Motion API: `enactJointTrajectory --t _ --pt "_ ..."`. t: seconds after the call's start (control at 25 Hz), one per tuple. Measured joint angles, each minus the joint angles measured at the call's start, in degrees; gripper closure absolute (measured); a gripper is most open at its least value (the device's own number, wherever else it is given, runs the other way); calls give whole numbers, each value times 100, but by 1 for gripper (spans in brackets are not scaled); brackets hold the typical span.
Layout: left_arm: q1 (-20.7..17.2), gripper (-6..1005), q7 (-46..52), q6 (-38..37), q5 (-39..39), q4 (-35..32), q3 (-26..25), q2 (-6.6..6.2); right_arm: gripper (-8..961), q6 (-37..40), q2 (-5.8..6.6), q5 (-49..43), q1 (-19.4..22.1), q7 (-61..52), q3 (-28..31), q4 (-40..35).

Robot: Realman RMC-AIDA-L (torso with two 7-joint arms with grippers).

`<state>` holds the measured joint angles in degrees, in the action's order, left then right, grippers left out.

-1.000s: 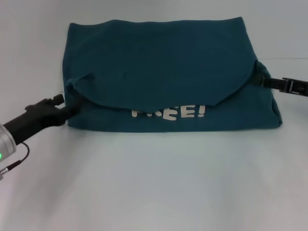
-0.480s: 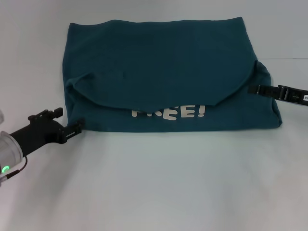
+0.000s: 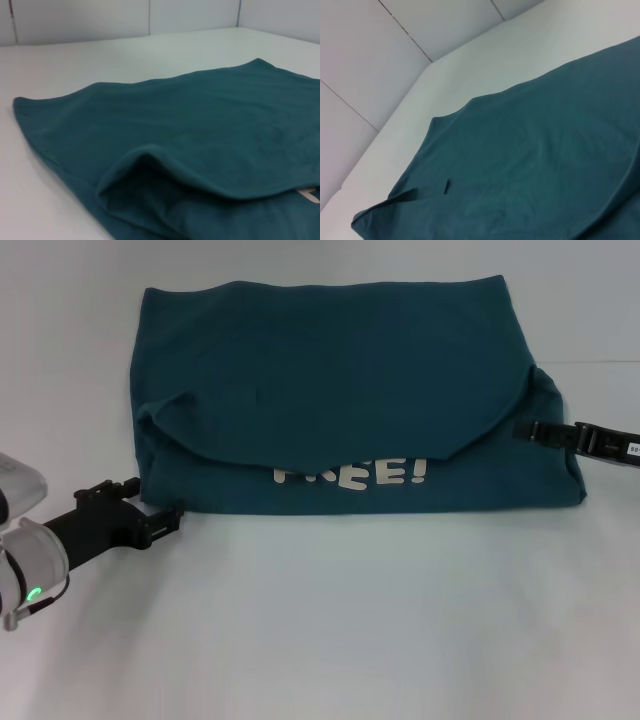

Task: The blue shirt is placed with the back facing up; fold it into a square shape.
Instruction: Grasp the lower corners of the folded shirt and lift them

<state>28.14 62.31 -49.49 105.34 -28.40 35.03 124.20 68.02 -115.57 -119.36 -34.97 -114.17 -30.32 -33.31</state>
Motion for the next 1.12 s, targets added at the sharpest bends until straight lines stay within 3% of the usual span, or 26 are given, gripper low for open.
enactJointTrajectory --t 0.88,1.0,1.12 --pt "96 390 67 241 -3 0 110 1 264 0 -18 9 155 36 52 -4" --pt "104 623 79 249 0 -3 110 -2 264 0 -15 9 157 44 53 -19" --pt "106 761 120 249 2 -34 109 -9 264 -25 -3 9 158 48 53 -16"
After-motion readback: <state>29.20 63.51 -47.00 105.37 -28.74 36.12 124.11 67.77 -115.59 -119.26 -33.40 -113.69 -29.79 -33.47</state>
